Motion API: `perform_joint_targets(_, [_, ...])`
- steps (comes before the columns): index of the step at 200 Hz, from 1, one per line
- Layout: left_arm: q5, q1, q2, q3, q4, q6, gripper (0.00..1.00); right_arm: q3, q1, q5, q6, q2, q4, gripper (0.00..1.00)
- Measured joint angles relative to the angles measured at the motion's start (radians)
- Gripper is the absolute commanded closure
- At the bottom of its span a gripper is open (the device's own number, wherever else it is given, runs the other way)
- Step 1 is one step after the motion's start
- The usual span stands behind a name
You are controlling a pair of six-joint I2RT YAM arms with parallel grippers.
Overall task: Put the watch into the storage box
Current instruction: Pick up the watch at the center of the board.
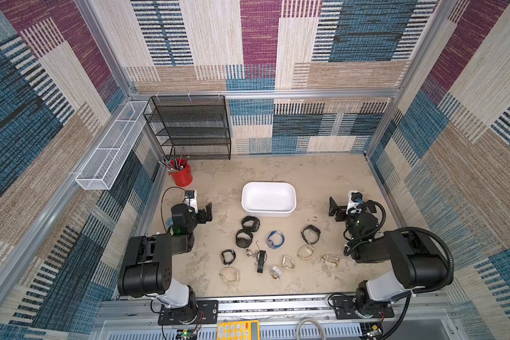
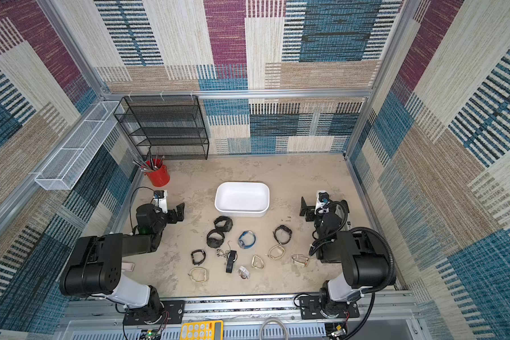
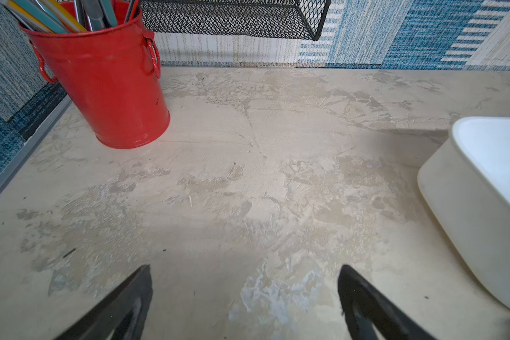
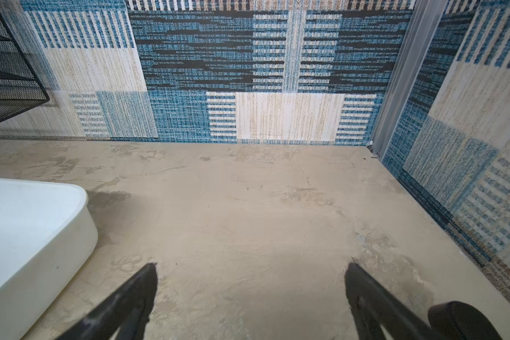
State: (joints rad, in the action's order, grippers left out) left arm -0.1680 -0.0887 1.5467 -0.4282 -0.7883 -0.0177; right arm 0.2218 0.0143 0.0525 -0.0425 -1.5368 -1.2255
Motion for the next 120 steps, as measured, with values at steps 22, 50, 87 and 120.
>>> perform_joint_targets(22, [0.000,0.000,0.000,0.000,0.000,0.000,0.01,0.000,0.000,0.000,0.000,0.000,0.000,0.00])
perform_joint_targets(50, [0.000,0.000,0.000,0.000,0.000,0.003,0.01,0.000,0.000,0.000,0.000,0.000,0.000,0.00])
perform_joint_targets(87, [0.000,0.000,0.000,0.000,0.000,0.004,0.01,0.000,0.000,0.000,0.000,0.000,0.000,0.00])
perform_joint_targets(120, [0.000,0.000,0.000,0.000,0.000,0.006,0.01,0.000,0.000,0.000,0.000,0.000,0.000,0.00])
